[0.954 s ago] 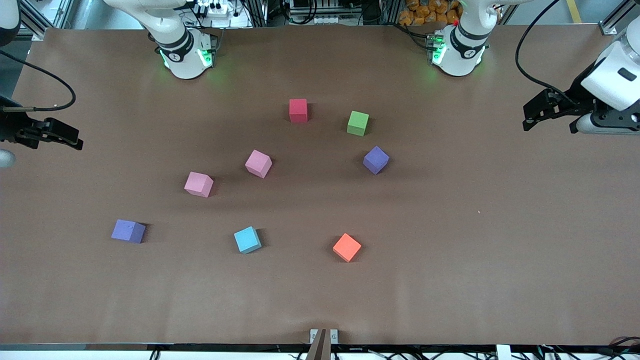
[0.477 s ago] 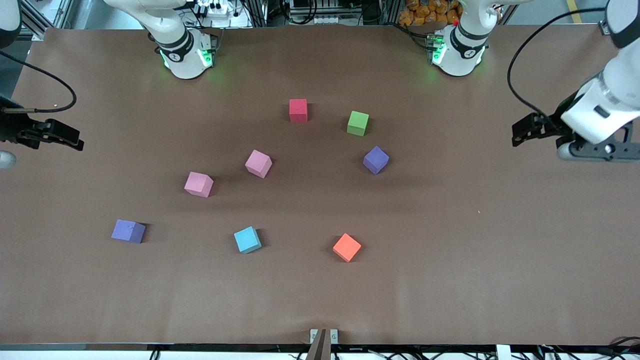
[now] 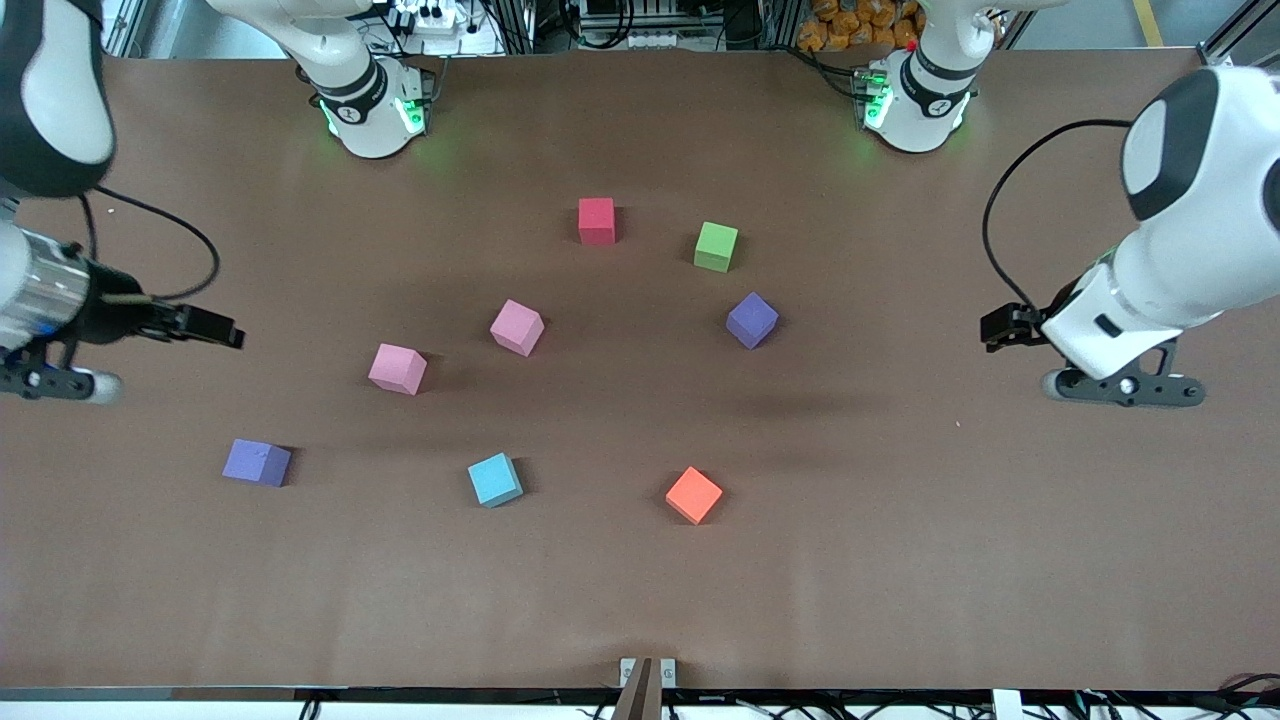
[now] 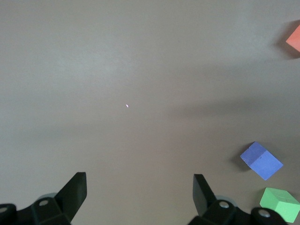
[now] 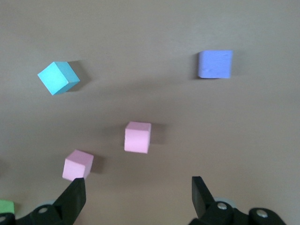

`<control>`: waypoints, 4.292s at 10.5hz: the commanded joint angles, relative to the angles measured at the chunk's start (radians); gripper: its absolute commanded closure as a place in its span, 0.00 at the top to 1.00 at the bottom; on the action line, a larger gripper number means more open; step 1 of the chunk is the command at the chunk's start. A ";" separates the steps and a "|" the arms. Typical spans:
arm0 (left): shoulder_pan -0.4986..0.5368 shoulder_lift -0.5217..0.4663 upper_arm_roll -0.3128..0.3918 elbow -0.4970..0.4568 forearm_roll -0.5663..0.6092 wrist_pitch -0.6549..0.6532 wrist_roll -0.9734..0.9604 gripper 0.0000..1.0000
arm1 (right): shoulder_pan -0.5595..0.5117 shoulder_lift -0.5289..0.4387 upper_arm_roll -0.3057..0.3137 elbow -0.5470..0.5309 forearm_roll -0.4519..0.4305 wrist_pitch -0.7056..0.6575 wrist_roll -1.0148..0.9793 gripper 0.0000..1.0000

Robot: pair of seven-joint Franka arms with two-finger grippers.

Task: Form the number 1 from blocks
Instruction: 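Lower the right gripper onto the pink cube and close it, then carry the pink cube below the red cube and release it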

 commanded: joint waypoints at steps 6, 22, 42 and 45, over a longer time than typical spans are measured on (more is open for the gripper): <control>-0.050 0.118 -0.006 0.021 -0.005 0.112 -0.108 1.00 | 0.252 0.045 -0.009 -0.311 0.054 0.315 0.324 1.00; -0.057 0.159 -0.006 0.018 -0.003 0.149 -0.124 1.00 | 0.510 0.243 -0.011 -0.414 0.149 0.574 0.557 1.00; -0.181 0.142 -0.031 -0.203 -0.063 0.212 -0.450 1.00 | 0.898 0.163 -0.013 -0.508 0.128 0.659 0.576 0.52; -0.182 0.133 -0.083 -0.275 -0.063 0.267 -0.545 1.00 | 0.921 0.164 -0.013 -0.551 0.117 0.701 0.574 0.52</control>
